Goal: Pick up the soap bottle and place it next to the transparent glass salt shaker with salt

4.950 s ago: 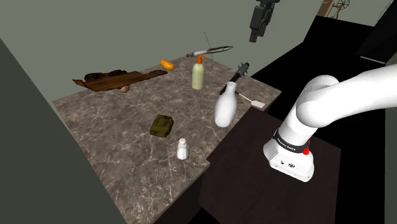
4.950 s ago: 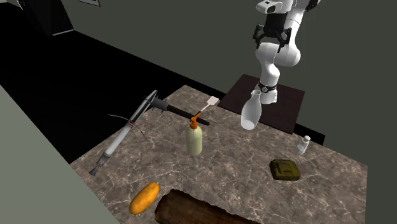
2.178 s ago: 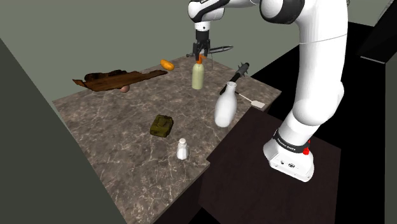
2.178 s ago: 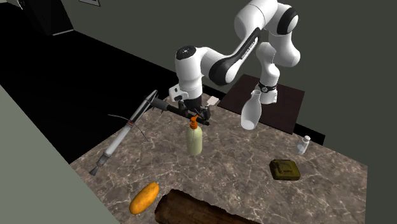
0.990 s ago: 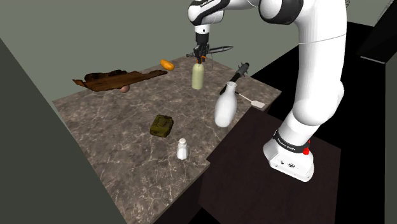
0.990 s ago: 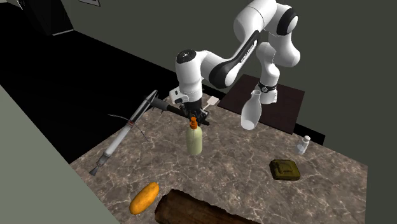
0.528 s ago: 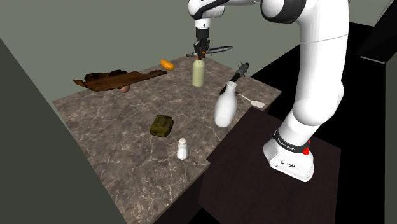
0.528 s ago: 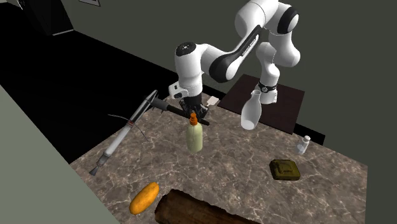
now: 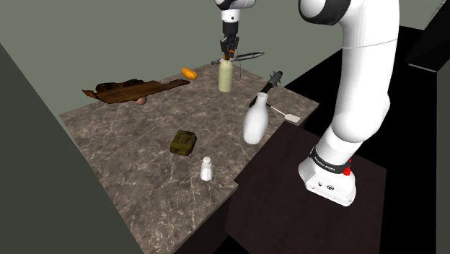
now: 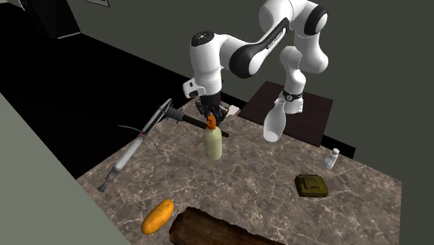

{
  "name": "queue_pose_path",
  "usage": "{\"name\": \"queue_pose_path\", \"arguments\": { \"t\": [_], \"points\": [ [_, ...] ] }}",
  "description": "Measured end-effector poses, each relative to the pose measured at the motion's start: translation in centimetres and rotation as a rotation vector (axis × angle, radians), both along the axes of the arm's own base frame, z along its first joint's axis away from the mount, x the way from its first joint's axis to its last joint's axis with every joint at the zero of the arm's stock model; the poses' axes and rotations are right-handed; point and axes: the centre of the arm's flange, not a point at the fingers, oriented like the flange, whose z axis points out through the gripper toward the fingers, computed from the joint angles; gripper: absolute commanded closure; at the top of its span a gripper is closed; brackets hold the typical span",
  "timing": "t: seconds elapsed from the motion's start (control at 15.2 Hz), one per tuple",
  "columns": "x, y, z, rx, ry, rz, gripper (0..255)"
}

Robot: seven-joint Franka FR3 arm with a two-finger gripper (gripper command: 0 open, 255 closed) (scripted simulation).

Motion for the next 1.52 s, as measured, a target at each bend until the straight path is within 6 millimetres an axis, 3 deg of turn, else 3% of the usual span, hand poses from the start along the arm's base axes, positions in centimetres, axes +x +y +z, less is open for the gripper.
{"name": "queue_pose_path", "arguments": {
  "t": [1.39, 1.52],
  "points": [
    [0.0, -0.1, 10.7, 0.0, 0.0, 0.0, 255],
    [-0.8, 1.3, 11.3, 0.0, 0.0, 0.0, 255]
  ]
}}
